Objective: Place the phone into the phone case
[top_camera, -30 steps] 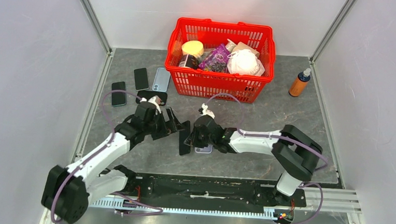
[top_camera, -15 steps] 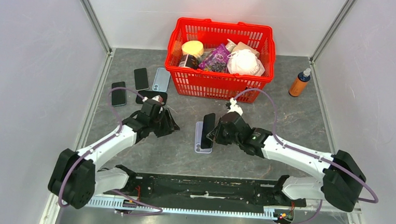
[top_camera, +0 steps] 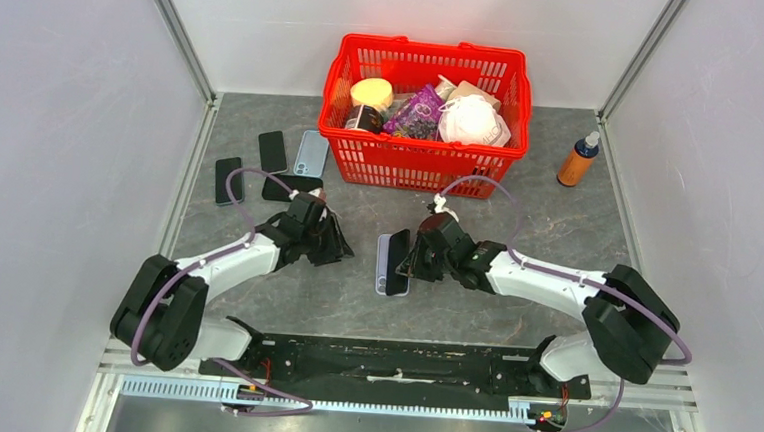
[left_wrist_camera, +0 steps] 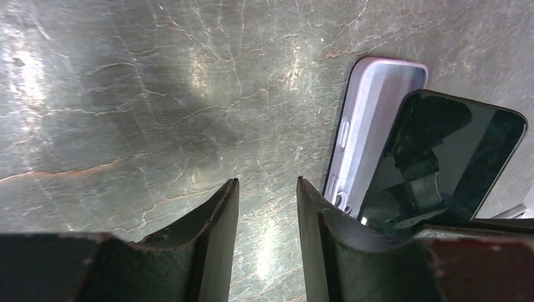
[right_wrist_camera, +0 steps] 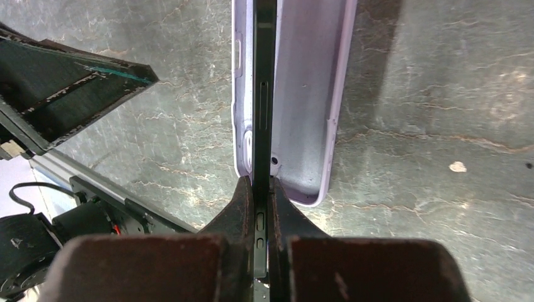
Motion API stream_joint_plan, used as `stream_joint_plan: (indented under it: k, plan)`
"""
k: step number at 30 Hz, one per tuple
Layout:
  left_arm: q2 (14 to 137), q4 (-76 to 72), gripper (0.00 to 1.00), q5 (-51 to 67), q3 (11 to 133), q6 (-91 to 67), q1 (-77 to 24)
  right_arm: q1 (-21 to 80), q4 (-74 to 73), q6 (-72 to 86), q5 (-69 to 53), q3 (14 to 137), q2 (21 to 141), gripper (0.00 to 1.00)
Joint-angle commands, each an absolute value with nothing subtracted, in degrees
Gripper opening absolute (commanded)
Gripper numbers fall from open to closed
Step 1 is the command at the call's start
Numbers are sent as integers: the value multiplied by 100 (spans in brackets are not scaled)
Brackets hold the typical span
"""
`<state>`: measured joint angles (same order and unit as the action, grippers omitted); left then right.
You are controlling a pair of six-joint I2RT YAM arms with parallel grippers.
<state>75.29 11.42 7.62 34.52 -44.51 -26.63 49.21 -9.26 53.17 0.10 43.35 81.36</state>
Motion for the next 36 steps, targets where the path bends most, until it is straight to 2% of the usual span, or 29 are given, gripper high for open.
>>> stream_joint_plan:
  k: [1,20,26,36]
  plan:
    - [7734,728,45,752,3577,-4473,-2871,4900,-66,5485,-436,4251,8256,0]
    - [8028,483,41,493,3506,-4799,-3708,4368,330,5852,-1449,3771,8424,0]
    - [8014,536,41,400,3538,-4793,-3735,4368,82,5591,-927,3814,7935,0]
    - [8238,510,41,404,3663,-4755,-3735,4368,692,5432,-856,3780,8146,0]
